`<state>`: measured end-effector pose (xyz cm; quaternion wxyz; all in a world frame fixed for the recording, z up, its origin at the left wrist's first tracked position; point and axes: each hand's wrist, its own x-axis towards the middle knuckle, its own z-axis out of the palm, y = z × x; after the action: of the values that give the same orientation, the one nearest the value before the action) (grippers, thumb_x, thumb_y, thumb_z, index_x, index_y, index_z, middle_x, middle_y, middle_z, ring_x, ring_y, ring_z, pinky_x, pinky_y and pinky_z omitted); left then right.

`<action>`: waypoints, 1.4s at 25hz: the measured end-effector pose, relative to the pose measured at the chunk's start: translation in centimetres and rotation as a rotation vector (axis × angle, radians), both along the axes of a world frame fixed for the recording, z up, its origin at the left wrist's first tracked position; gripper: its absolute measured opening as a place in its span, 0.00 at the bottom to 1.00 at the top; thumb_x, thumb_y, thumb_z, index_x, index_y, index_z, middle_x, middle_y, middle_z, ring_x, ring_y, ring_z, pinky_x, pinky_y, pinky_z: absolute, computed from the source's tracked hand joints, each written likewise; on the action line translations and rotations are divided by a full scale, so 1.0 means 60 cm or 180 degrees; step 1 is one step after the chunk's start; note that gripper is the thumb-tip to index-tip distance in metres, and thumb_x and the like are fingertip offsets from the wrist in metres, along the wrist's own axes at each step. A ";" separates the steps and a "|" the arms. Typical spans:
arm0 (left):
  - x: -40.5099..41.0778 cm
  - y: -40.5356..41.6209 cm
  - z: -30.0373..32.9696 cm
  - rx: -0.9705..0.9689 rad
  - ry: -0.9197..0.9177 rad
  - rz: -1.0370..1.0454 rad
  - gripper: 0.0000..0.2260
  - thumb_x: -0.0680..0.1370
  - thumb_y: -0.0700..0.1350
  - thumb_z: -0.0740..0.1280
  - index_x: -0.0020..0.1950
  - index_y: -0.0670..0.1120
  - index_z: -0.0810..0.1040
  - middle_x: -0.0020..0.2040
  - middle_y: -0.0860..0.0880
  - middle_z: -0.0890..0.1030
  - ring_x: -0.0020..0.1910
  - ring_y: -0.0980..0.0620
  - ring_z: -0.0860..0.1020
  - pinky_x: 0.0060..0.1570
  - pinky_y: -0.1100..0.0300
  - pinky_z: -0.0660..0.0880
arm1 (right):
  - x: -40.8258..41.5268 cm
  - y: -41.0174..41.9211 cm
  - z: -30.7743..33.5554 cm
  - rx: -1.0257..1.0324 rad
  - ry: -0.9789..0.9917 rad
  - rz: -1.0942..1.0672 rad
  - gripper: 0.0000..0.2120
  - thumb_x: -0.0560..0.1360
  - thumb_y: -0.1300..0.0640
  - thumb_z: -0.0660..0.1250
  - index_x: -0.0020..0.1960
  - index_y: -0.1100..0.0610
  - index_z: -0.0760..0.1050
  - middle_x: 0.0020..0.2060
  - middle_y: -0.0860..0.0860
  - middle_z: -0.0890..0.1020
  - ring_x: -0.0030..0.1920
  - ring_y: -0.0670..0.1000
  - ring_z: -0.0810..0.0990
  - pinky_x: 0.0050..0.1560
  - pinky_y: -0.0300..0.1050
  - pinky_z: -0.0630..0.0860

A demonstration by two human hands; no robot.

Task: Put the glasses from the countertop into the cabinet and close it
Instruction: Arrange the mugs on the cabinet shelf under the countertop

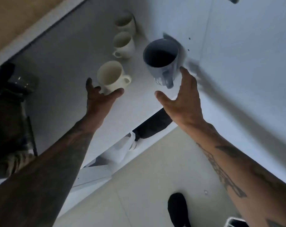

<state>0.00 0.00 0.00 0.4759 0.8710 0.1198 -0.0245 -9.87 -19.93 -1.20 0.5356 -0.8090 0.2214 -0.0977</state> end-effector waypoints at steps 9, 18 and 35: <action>0.085 -0.072 -0.047 -0.0223 -0.0482 -0.0698 0.35 0.66 0.44 0.82 0.70 0.46 0.72 0.62 0.51 0.81 0.48 0.74 0.79 0.42 0.79 0.73 | 0.055 -0.026 -0.052 -0.0108 -0.0270 -0.0203 0.32 0.75 0.42 0.67 0.76 0.45 0.59 0.66 0.43 0.77 0.66 0.47 0.73 0.61 0.52 0.74; 0.144 -0.137 -0.032 0.0599 -0.0287 -0.2060 0.13 0.70 0.37 0.77 0.49 0.39 0.76 0.51 0.36 0.81 0.47 0.47 0.82 0.46 0.53 0.80 | 0.048 -0.034 -0.056 0.0177 -0.0517 -0.0223 0.29 0.77 0.47 0.67 0.75 0.47 0.63 0.69 0.43 0.74 0.67 0.41 0.70 0.53 0.12 0.60; 0.242 -0.191 -0.035 -0.0892 0.0180 -0.0197 0.22 0.84 0.52 0.56 0.73 0.40 0.72 0.70 0.41 0.75 0.68 0.43 0.74 0.68 0.55 0.70 | 0.048 -0.034 -0.059 0.0078 -0.0410 -0.0108 0.28 0.77 0.45 0.63 0.75 0.50 0.63 0.70 0.44 0.72 0.69 0.44 0.67 0.60 0.18 0.57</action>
<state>14.54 -11.47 -2.09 0.5882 0.7983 0.1015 -0.0801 -6.98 -21.96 -4.74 0.5569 -0.7906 0.2013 -0.1558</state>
